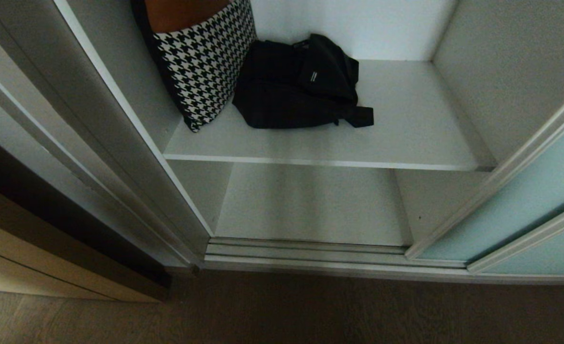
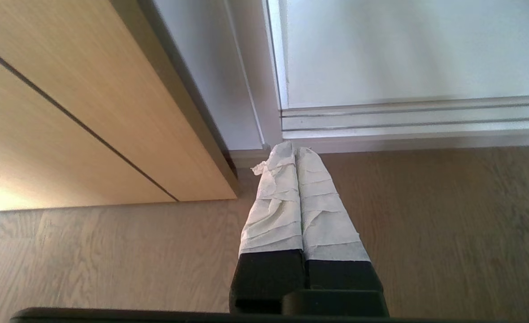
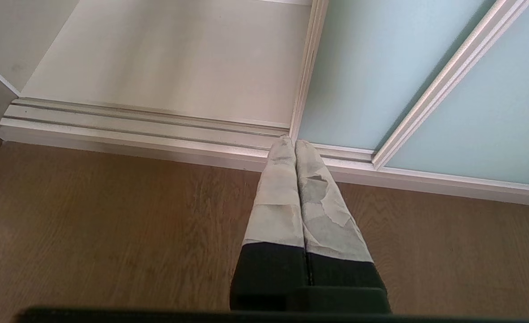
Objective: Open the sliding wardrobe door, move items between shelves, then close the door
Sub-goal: Place the bag on the lower shelf
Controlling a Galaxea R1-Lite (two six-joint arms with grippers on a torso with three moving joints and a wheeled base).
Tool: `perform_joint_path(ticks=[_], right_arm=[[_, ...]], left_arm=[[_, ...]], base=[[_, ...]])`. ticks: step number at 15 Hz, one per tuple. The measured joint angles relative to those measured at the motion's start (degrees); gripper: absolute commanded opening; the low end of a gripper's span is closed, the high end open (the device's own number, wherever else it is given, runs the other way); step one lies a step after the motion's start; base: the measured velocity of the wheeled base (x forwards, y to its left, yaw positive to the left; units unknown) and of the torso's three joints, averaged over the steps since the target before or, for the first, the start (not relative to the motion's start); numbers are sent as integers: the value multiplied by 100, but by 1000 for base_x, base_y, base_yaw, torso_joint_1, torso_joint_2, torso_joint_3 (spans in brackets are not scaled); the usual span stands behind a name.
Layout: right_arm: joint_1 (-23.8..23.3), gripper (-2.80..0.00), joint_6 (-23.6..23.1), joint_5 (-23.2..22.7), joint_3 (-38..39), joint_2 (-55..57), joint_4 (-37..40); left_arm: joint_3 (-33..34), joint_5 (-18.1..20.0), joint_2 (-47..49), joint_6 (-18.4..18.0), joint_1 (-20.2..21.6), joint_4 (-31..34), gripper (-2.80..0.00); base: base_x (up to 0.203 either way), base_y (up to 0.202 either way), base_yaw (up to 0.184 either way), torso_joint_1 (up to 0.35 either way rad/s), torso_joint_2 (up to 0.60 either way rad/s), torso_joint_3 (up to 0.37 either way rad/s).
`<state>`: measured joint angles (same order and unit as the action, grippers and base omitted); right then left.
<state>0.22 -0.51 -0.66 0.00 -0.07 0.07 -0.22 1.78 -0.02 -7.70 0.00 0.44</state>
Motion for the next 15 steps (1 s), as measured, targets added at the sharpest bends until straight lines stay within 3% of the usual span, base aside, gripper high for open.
perform_joint_path(ticks=[4, 11, 15], right_arm=[[2, -280, 2, 2, 0, 0, 2], [2, -280, 0, 2, 0, 0, 2], [2, -280, 0, 2, 0, 0, 2]], left_arm=[[-54, -92, 18, -67, 2, -148, -280], [-2268, -183, 774, -23, 5, 310, -280], [-3568, 276, 2122, 52, 0, 148, -280]], base=[[0, 0, 0, 0, 0, 0], [0, 0, 0, 0, 0, 0], [0, 0, 0, 0, 0, 0]])
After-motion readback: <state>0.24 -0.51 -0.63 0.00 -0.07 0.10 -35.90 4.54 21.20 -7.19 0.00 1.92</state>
